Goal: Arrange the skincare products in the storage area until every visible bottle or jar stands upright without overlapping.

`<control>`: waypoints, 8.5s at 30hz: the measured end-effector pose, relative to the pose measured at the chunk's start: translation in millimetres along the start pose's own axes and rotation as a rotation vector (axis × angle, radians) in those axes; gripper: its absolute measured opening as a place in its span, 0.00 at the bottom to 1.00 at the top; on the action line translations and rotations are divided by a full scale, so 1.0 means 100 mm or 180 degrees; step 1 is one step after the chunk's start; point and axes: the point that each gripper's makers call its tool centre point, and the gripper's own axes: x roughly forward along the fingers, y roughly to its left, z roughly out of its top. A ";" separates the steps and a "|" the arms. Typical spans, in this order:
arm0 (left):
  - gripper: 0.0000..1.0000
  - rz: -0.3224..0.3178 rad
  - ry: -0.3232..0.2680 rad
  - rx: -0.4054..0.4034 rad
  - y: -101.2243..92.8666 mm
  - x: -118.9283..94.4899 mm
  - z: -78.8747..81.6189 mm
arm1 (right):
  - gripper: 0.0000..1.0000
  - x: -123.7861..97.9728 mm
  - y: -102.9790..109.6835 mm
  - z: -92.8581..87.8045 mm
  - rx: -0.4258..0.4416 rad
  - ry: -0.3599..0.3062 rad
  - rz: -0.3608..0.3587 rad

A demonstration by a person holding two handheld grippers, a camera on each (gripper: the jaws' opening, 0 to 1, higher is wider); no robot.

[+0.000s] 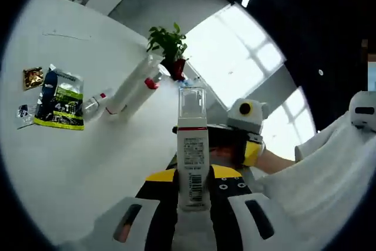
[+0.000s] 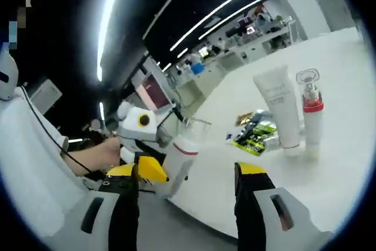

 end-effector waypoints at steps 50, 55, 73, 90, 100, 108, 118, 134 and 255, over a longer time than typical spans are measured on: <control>0.26 0.1024 -0.0008 0.1017 -0.05 0.05 0.09 | 0.20 0.02 0.23 0.36 -0.0471 -0.0325 -0.0930; 0.25 0.1537 -0.0331 0.1114 -0.02 0.02 0.29 | 0.20 0.09 0.21 0.34 -0.0298 -0.0417 -0.1167; 0.19 0.1307 -0.0331 0.1332 -0.23 -0.03 0.34 | 0.21 0.09 0.52 0.39 -0.0233 -0.0474 -0.0584; 0.19 -0.1037 -0.0483 0.0750 -1.37 -0.20 0.26 | 0.21 -0.17 1.57 0.65 -0.0155 -0.0583 0.1469; 0.21 -0.0452 -0.0412 0.0842 -1.08 -0.11 0.29 | 0.20 -0.08 1.27 0.64 -0.0242 -0.0531 0.0912; 0.19 0.0891 -0.0415 0.1085 -0.53 0.01 0.37 | 0.20 0.07 0.67 0.62 -0.0853 -0.0394 -0.0673; 0.20 0.1874 -0.0439 0.1893 -0.42 0.01 0.46 | 0.20 0.07 0.60 0.66 -0.0865 -0.0650 -0.1223; 0.17 -0.0075 -0.0377 0.1292 -1.21 -0.13 0.53 | 0.22 -0.25 1.34 0.91 -0.0650 -0.0567 0.0854; 0.21 0.1086 0.1636 0.2609 1.70 1.61 -0.13 | 0.23 -0.20 -1.65 -0.23 -0.2179 0.1510 -0.0589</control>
